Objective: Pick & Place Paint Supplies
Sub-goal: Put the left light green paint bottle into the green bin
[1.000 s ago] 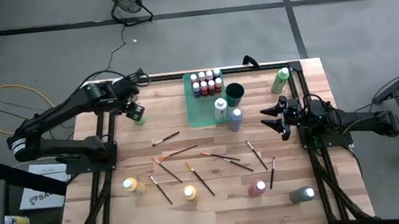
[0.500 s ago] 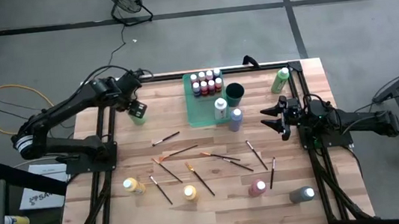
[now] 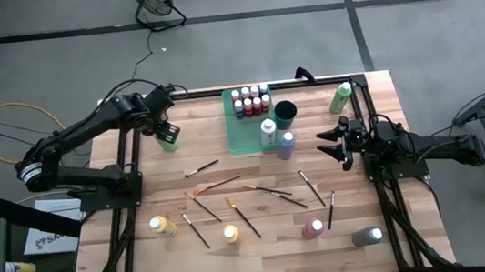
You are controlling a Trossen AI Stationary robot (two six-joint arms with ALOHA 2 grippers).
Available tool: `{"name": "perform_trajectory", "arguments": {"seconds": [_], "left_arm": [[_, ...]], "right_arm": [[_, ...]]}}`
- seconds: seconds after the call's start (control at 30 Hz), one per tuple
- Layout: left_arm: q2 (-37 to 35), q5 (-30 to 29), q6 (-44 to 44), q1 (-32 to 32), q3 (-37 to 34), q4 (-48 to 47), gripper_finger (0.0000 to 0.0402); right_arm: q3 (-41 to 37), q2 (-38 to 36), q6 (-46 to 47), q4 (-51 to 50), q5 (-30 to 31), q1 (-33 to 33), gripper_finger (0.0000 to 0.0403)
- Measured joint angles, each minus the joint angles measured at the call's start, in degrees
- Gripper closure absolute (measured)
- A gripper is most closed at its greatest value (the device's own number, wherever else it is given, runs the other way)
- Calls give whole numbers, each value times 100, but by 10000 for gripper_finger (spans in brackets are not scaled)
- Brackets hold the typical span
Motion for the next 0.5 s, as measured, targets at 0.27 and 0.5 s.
{"name": "perform_trajectory", "arguments": {"seconds": [0.27, 0.5], "left_arm": [[5, -2, -2, 0, 7, -72, 272], [2, -10, 34, -4, 7, -100, 277]], "right_arm": [[2, 0, 0, 1, 0, 1, 180], [2, 0, 0, 1, 0, -1, 180]]}}
